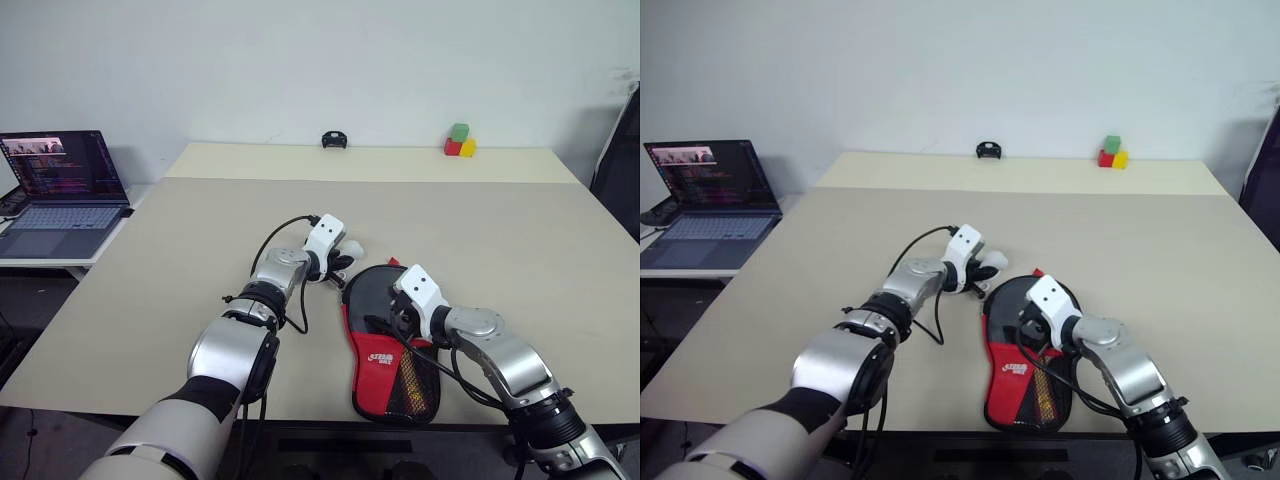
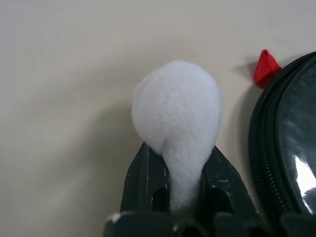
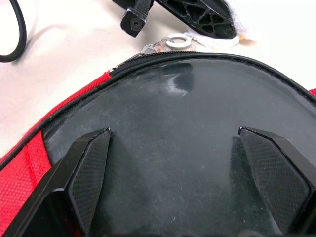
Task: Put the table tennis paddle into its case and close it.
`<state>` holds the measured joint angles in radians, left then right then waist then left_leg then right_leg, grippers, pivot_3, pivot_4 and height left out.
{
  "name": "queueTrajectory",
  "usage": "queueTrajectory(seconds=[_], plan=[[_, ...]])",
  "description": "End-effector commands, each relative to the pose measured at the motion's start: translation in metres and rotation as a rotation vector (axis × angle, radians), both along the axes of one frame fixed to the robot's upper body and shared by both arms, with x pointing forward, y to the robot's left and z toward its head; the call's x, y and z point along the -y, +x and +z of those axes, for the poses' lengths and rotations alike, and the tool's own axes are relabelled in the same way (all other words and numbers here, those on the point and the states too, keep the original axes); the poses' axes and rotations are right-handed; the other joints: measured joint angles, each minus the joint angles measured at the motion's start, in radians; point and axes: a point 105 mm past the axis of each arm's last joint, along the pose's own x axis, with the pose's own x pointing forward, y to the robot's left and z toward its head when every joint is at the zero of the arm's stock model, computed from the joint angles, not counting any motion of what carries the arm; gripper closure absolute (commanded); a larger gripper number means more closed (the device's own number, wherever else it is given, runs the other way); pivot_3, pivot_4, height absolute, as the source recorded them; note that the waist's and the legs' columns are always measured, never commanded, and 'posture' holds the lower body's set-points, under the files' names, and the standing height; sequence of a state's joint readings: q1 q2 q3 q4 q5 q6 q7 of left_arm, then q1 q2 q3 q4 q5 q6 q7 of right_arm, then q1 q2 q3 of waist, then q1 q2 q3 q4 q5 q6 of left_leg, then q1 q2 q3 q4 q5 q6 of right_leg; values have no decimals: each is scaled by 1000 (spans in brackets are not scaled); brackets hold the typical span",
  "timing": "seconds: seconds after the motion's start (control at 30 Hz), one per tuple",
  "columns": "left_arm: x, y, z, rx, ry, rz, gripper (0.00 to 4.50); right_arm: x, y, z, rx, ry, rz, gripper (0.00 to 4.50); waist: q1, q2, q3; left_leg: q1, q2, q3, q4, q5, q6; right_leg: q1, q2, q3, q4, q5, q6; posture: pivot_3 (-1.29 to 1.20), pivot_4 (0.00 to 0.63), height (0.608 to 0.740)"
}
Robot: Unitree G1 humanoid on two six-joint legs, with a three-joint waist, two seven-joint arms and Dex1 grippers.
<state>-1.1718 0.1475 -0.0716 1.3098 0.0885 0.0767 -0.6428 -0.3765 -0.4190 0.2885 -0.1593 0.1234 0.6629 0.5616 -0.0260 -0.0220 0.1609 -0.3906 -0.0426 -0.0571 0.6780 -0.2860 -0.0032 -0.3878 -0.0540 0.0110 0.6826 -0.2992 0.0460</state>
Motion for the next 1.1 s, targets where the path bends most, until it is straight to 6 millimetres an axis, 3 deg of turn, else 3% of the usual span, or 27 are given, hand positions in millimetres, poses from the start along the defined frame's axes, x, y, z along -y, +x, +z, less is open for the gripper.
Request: queueTrajectory(seconds=[0.03,0.63,1.1], plan=[[3,11,28,106,10,21,4258,19,-16,-48,-170,-120,-56,0,0,0,-1,0,0,0,0,0,0,0,0,0,0,0,0,0,150,740],[43,13,49,245,65,8,4259,12,-39,-64,-263,-81,-83,0,0,-3,-7,1,0,0,0,0,1,1,0,0,0,0,0,0,150,740],[84,8,74,371,89,-19,4261,8,-62,-64,-286,-40,-182,0,3,-4,-9,2,0,0,-1,-1,1,2,0,0,-1,0,1,0,150,740]])
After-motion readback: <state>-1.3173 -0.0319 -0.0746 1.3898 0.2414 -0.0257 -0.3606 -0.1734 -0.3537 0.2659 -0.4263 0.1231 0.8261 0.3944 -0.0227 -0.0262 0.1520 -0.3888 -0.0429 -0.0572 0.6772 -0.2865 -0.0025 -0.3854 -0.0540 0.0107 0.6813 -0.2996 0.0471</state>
